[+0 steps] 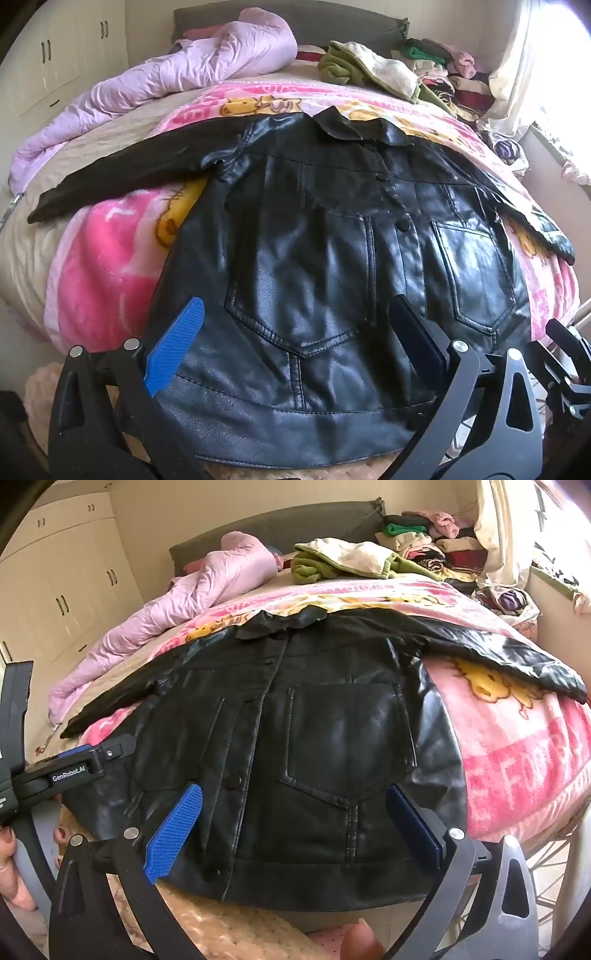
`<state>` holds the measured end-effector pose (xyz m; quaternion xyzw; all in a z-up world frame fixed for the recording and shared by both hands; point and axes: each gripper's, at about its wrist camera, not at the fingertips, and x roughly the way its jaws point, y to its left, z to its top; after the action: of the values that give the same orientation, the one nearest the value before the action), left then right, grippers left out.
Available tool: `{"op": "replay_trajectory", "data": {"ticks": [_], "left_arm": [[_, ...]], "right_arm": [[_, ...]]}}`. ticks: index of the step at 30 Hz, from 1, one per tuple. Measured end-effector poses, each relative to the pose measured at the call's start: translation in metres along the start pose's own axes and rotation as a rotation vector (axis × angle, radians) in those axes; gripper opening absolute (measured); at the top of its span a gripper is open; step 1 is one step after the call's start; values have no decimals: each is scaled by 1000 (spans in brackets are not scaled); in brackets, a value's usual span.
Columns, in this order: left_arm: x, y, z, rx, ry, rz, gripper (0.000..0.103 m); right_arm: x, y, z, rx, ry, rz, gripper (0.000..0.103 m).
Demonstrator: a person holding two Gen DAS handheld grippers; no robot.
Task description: Fold large clothes
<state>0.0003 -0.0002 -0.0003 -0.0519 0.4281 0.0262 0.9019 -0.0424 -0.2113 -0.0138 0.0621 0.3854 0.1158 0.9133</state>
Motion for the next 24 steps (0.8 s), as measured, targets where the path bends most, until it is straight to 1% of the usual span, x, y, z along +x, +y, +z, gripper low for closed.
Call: {"op": "replay_trajectory", "data": {"ticks": [6,9,24], "left_arm": [[-2,-3,2,2,0,-6,94],[-2,-6,3,4,1,-8,94],[-8,-6,-1,3,-13,-29,94]], "right_arm": [[1,9,3,-25,0,-9,99],[-2,11,1,-34,-16,-9,99],[-7,10,2,-48,-24,-13,99]]}}
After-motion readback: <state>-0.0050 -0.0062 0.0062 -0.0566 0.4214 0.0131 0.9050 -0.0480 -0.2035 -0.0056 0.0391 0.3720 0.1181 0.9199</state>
